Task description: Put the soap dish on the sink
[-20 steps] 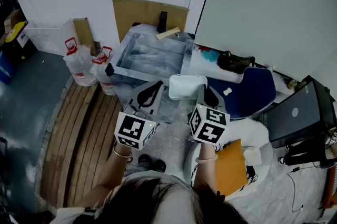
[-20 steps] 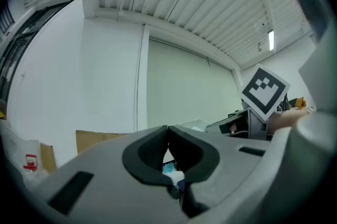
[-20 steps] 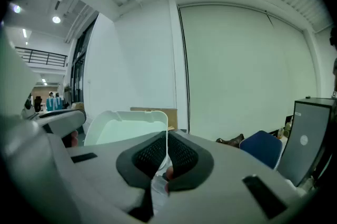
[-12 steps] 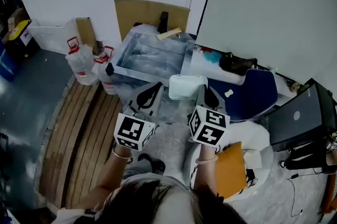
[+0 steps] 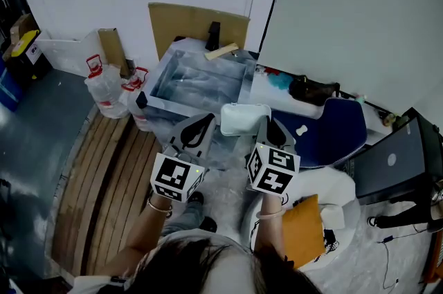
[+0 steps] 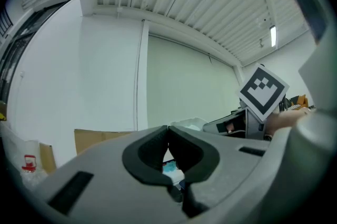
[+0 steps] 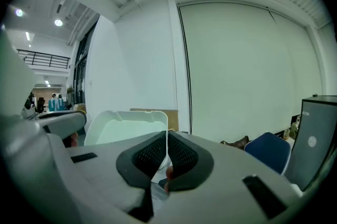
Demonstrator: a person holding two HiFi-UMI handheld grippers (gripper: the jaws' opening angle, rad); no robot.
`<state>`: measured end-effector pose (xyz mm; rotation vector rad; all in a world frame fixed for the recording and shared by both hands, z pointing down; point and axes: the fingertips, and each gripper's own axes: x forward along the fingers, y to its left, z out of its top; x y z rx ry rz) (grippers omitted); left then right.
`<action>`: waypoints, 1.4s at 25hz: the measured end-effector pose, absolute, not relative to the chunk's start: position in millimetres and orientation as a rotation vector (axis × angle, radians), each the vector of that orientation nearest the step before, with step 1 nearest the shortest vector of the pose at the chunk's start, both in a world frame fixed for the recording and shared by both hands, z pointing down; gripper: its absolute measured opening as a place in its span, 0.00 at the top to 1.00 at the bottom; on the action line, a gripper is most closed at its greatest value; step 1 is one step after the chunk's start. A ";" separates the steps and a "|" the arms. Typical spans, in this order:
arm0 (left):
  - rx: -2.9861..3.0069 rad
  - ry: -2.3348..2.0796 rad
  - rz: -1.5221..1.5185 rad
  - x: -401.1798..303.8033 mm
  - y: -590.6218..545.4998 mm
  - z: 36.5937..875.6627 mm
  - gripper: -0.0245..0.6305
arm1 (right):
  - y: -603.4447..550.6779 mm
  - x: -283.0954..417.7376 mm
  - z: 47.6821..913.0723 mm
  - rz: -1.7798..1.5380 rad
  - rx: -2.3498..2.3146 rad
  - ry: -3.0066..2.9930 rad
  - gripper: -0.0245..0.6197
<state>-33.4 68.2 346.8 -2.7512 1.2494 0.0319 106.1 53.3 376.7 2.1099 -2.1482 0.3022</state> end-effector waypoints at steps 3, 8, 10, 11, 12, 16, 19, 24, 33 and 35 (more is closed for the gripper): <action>-2.760 1.237 0.031 -31.8 51.9 348.3 0.95 | 38.7 107.9 378.6 0.301 2.116 -2.136 0.92; -2.776 1.230 0.029 -32.6 19.9 350.8 0.95 | 9.0 106.7 380.6 0.314 2.121 -2.122 0.92; -2.782 1.227 0.028 -34.4 7.8 352.9 0.95 | -3.1 103.9 382.4 0.318 2.121 -2.120 0.92; -2.784 1.226 0.028 -35.5 2.1 354.0 0.95 | -8.9 102.2 383.1 0.319 2.121 -2.119 0.92; -2.786 1.224 0.028 -36.5 -3.8 354.7 0.95 | -14.7 100.5 383.5 0.319 2.120 -2.118 0.92; -2.800 1.213 0.034 -42.1 -27.7 355.1 0.95 | -37.9 92.8 382.8 0.317 2.120 -2.108 0.92; -2.807 1.199 0.032 -46.7 -44.0 356.2 0.95 | -53.3 87.1 382.0 0.315 2.129 -2.098 0.92; -2.829 1.167 0.033 -52.9 -71.7 358.4 0.95 | -79.3 80.1 383.1 0.320 2.146 -2.069 0.92; -2.879 1.105 0.031 -56.9 -110.8 364.8 0.95 | -112.7 76.1 387.9 0.338 2.185 -2.004 0.92; -2.890 1.098 0.030 -56.1 -117.0 366.1 0.95 | -116.4 77.8 388.7 0.341 2.191 -1.992 0.92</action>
